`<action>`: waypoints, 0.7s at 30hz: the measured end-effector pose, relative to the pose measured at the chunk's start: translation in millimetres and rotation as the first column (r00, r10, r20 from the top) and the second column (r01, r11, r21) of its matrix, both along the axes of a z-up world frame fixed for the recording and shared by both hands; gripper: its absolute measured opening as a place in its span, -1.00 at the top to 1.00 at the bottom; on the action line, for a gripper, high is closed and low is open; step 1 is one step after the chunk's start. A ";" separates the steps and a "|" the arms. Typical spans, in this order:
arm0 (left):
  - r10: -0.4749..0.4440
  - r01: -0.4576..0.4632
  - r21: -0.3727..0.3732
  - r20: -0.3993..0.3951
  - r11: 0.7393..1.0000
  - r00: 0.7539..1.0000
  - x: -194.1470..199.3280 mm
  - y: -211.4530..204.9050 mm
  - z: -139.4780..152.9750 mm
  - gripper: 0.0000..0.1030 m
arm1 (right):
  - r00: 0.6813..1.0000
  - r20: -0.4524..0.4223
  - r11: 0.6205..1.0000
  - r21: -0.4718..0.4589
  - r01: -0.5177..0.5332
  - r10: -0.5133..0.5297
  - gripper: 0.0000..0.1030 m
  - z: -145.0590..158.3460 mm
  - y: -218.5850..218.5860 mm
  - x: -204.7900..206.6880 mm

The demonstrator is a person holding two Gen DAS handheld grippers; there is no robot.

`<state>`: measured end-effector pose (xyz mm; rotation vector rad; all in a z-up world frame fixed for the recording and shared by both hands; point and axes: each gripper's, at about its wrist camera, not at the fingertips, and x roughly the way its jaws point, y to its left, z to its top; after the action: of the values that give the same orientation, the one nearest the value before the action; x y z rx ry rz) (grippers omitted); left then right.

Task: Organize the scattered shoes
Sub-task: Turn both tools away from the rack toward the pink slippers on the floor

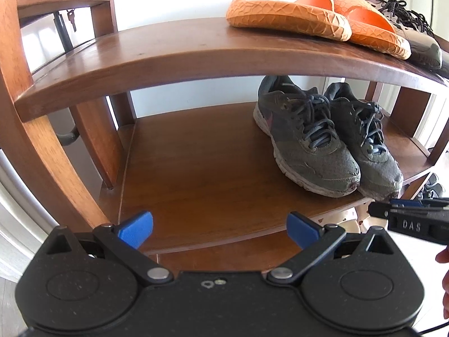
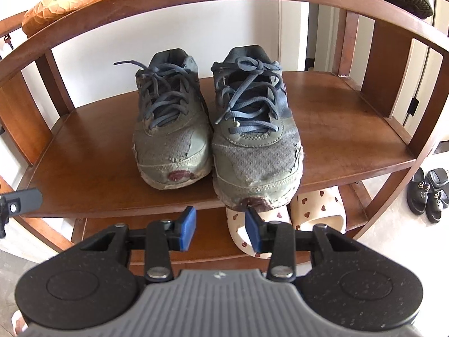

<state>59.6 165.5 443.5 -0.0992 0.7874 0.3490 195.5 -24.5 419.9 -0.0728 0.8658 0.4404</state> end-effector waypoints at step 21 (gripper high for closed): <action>0.036 -0.036 0.020 -0.002 0.999 0.999 -30.3 -4.0 18.4 -0.99 | 0.996 -0.091 0.999 0.035 0.015 -0.012 0.06 8.5 -13.7 -26.1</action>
<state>29.3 161.5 461.9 -0.0947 0.7849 0.3909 169.4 -38.1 428.3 -0.0139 0.9467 0.4492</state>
